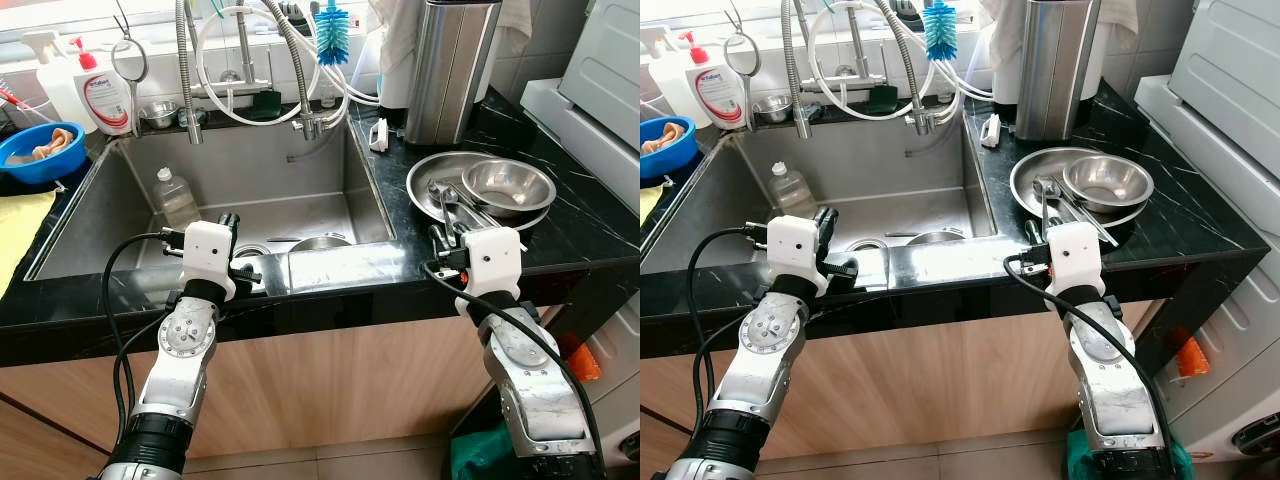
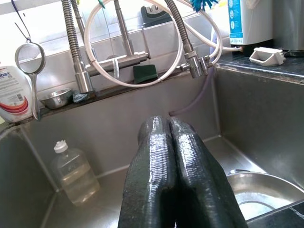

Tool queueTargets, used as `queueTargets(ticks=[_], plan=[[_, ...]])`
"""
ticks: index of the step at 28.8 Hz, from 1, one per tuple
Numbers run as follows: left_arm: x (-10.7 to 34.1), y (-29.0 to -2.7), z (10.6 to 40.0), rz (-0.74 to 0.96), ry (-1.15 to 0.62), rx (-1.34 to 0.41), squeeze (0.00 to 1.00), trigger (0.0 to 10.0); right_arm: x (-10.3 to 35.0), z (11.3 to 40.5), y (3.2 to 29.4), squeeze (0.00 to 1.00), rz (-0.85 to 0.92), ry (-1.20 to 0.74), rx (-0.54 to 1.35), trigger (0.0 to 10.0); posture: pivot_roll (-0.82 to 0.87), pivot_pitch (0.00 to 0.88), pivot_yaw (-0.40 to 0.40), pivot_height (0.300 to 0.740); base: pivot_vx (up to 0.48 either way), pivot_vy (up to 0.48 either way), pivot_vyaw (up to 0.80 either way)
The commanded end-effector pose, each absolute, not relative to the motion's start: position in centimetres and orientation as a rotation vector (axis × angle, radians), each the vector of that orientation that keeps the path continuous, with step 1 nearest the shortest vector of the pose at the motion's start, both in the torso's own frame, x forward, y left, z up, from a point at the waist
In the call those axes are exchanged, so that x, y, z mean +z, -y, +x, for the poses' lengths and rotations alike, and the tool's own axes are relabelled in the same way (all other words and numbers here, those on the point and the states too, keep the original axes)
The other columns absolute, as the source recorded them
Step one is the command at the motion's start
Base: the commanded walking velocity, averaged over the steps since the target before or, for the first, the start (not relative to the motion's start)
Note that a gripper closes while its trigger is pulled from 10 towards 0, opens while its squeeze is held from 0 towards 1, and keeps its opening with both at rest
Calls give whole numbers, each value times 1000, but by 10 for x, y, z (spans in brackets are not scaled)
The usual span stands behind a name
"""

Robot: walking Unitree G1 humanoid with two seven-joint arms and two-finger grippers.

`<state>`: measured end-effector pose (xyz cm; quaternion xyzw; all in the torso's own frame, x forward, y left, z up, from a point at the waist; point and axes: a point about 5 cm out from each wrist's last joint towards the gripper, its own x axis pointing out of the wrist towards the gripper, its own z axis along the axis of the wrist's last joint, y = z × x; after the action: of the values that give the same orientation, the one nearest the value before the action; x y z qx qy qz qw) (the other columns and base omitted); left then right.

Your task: Kitchen organization

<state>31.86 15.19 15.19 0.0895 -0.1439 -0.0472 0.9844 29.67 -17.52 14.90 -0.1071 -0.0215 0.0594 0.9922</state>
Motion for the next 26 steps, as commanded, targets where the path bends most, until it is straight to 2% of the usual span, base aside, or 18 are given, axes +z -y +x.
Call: queueTargets(ticks=[1,15,16,17,18,23,26], plan=[[154,-155,320,187,297,-93,0,10000,151,299,170,0,-205,46,140,0,-218,0,52,731,0,0,0],[153,-152,320,179,297,-91,0,10000,163,302,172,0,-204,86,118,0,-225,0,46,731,0,0,0],[153,-152,320,179,297,-92,0,10000,168,304,172,0,-206,98,110,8471,-229,0,46,731,0,0,0],[153,-152,320,178,297,-92,0,10000,170,304,172,0,-211,104,107,8471,-231,0,45,731,0,0,0],[153,-151,320,175,297,-94,0,10000,175,304,173,0,-214,123,95,10000,-230,0,44,731,0,0,0],[152,-149,319,169,297,-95,0,10000,188,305,173,0,-233,189,82,10000,-233,0,42,731,0,0,0],[153,-149,319,169,300,-94,0,10000,198,307,167,0,-253,244,147,10000,-232,0,42,731,0,0,0]])
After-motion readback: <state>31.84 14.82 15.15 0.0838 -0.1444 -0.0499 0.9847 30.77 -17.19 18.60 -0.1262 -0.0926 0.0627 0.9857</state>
